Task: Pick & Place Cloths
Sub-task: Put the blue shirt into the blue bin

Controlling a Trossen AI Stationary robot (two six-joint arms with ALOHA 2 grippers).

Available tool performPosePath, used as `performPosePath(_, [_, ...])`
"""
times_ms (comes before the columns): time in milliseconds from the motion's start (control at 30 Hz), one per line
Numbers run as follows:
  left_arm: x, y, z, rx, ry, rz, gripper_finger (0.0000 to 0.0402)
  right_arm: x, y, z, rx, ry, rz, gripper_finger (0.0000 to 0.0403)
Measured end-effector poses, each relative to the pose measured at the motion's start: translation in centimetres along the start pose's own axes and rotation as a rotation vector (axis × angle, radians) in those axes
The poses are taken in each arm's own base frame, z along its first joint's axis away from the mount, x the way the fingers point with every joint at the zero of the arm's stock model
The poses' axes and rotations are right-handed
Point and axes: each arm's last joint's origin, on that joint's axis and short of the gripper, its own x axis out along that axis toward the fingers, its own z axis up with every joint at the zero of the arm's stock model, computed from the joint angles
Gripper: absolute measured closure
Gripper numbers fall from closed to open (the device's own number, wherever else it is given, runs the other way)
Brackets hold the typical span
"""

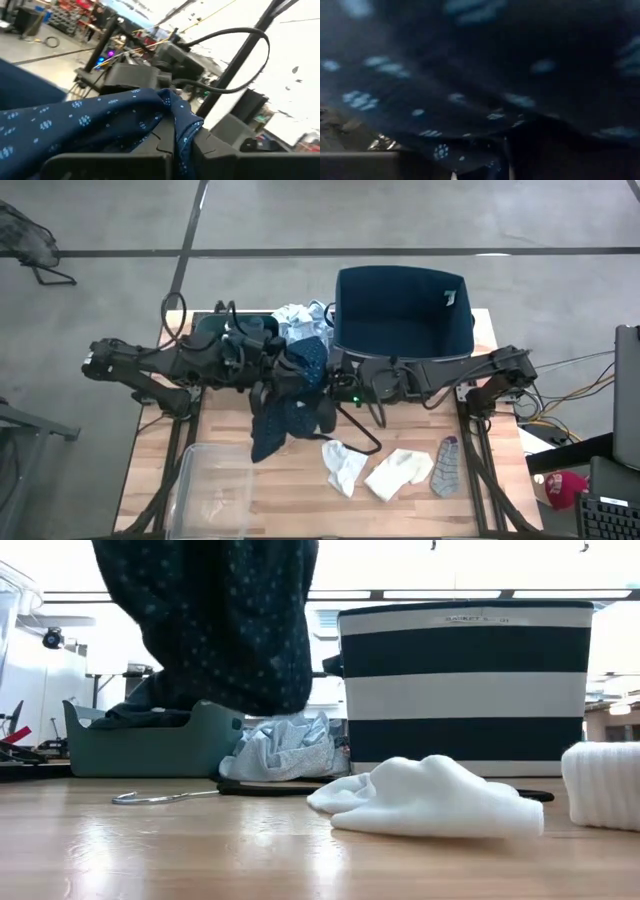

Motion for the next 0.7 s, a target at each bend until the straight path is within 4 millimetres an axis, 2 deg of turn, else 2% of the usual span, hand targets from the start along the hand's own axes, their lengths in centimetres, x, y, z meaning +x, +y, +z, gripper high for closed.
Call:
performPosePath(167, [-0.1, -0.3, 0.2, -0.004, -0.004, -0.045, 0.0385, -0.4, 0.6, 1.2, -0.051, -0.013, 0.036, 0.0364])
performPosePath(200, [-0.1, -0.3, 0.3, -0.004, -0.003, -0.053, 0.0385, -0.5, 0.7, 1.5, -0.067, -0.021, 0.04, 0.0375])
performPosePath(367, [-0.7, -1.0, 1.0, 0.011, -0.015, -0.092, 0.0384, -1.8, 1.4, 4.2, -0.114, -0.069, 0.045, 0.0381])
performPosePath(500, [-1.7, -1.6, 2.4, 0.056, -0.065, -0.11, 0.0375, -3.6, 1.6, 7.0, -0.133, -0.05, 0.016, 0.0383])
performPosePath(700, [-3.7, -2.5, 4.4, 0.1, -0.141, -0.12, 0.0305, -6.1, 2.1, 10.1, -0.198, -0.08, -0.081, 0.0384])
